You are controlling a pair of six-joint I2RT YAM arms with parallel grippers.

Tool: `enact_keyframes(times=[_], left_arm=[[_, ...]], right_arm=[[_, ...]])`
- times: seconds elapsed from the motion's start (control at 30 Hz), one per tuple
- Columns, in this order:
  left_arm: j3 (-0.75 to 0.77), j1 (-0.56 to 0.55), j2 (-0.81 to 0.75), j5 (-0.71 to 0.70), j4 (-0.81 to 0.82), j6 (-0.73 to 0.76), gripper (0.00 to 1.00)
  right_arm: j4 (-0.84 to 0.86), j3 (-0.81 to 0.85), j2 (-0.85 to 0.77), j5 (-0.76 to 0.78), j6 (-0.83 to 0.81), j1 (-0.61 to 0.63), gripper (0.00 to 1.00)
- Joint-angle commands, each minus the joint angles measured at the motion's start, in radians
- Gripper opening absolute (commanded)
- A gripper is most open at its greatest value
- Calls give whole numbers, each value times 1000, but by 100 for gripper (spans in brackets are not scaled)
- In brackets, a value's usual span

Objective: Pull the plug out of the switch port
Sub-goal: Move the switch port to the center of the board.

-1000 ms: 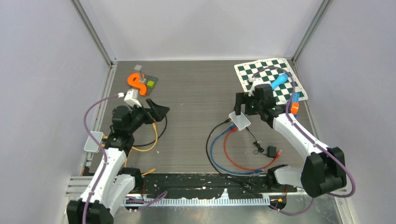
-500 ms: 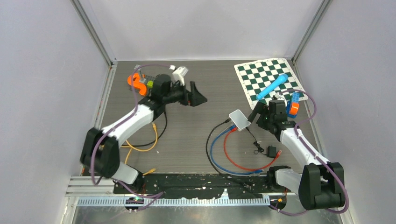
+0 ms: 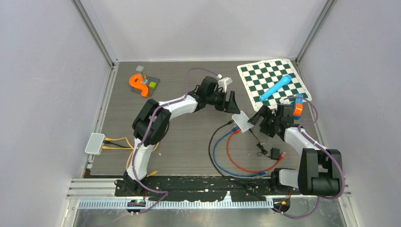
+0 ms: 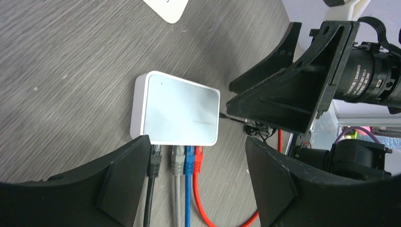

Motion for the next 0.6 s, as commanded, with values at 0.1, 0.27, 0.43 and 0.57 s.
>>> enact_keyframes(times=[0.1, 0.27, 0.43, 0.57], left_arm=[[82, -14, 70, 19, 32, -44, 72], [46, -18, 74, 17, 58, -57, 69], [25, -18, 88, 3, 72, -53, 67], [77, -18, 129, 10, 39, -39, 64]], right_arm=[[104, -8, 44, -59, 32, -8, 86], [165, -25, 74, -87, 53, -9, 80], [237, -51, 110, -128, 82, -9, 76], [261, -60, 136, -149, 86, -9, 75]])
